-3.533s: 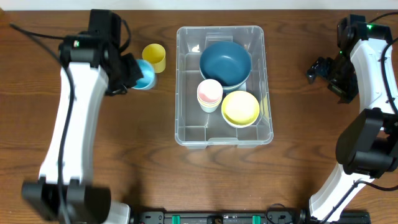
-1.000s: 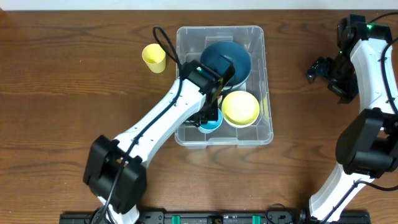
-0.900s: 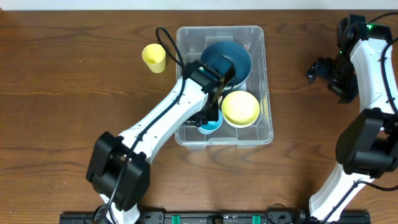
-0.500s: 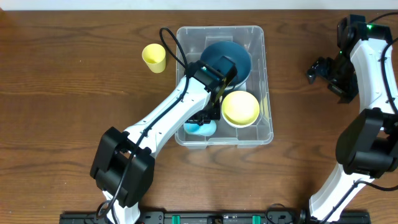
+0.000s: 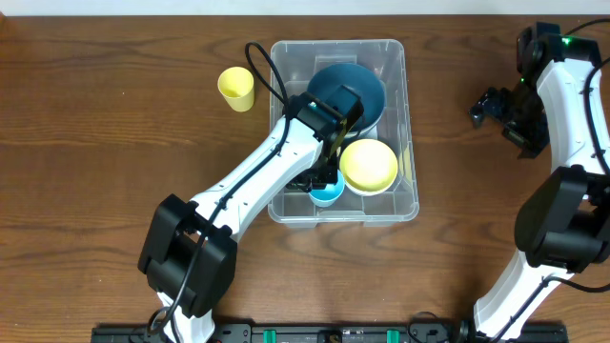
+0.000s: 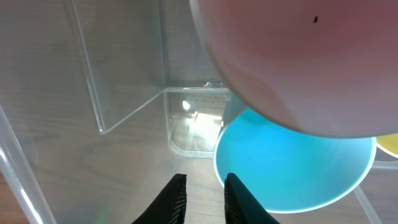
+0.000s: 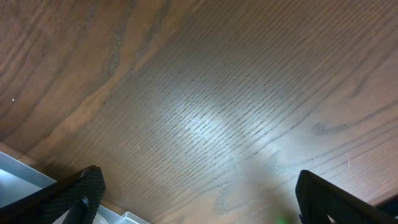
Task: Pack container
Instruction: 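Lower the light blue cup into the bin front and release, then move the left gripper to the last yellow cup and grasp it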
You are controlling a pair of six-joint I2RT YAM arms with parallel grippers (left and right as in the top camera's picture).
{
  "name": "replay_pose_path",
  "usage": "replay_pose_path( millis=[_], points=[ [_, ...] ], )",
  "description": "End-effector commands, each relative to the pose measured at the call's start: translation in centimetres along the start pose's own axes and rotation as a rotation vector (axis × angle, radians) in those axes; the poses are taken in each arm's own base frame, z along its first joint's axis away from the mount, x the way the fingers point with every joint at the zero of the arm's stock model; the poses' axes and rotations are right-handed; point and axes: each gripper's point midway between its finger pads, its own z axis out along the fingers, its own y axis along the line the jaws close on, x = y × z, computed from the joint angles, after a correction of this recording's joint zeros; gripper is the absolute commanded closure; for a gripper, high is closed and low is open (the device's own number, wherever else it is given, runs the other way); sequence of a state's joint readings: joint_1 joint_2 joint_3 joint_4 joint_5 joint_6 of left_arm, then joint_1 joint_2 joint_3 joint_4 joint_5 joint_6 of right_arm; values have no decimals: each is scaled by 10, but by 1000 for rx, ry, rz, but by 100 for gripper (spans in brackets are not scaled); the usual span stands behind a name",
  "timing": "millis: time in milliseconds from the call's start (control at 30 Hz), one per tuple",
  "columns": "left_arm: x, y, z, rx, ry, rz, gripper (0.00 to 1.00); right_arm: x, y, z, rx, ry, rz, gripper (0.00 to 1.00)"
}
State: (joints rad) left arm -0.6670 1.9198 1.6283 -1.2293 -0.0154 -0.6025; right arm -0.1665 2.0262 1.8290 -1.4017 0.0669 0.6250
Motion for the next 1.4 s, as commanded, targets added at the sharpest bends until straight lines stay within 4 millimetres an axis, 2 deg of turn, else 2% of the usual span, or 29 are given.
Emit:
replay_pose_path(
  millis=[0,100,167,267,333,433,467,600,700,767,833,967,1200,1367],
  points=[
    [-2,3,2,-19,-7,6,77,1,0,-6,-5,-14,15,1],
    [-8,0,-11,4,-36,21,73,1,0,-6,-5,-14,15,1],
    [-12,1,-27,22,-61,17,71,1,0,-6,-5,-14,15,1],
    [-17,8,-63,59,-110,-1,68,1,0,-6,-5,-14,15,1],
    [-20,18,-92,85,-155,-22,60,1,0,-6,-5,-14,15,1],
    [-29,41,-130,129,-240,-50,28,1,0,-6,-5,-14,15,1],
    [-34,51,-138,133,-273,-78,21,1,0,-6,-5,-14,15,1],
    [-61,103,-156,123,-378,-233,15,1,0,-6,-5,-14,15,1],
    [-87,133,-152,145,-401,-341,7,1,0,-6,-5,-14,15,1],
    [-103,138,-145,215,-389,-361,2,1,0,-6,-5,-14,15,1],
    [-121,142,-136,268,-384,-379,2,1,0,-6,-5,-14,15,1],
    [-151,164,-112,283,-380,-485,2,1,0,-6,-5,-14,15,1],
    [-187,171,-58,288,-330,-537,2,1,0,-6,-5,-14,15,1],
    [-201,168,-23,281,-287,-574,2,1,0,-6,-5,-14,15,1]
  ],
)
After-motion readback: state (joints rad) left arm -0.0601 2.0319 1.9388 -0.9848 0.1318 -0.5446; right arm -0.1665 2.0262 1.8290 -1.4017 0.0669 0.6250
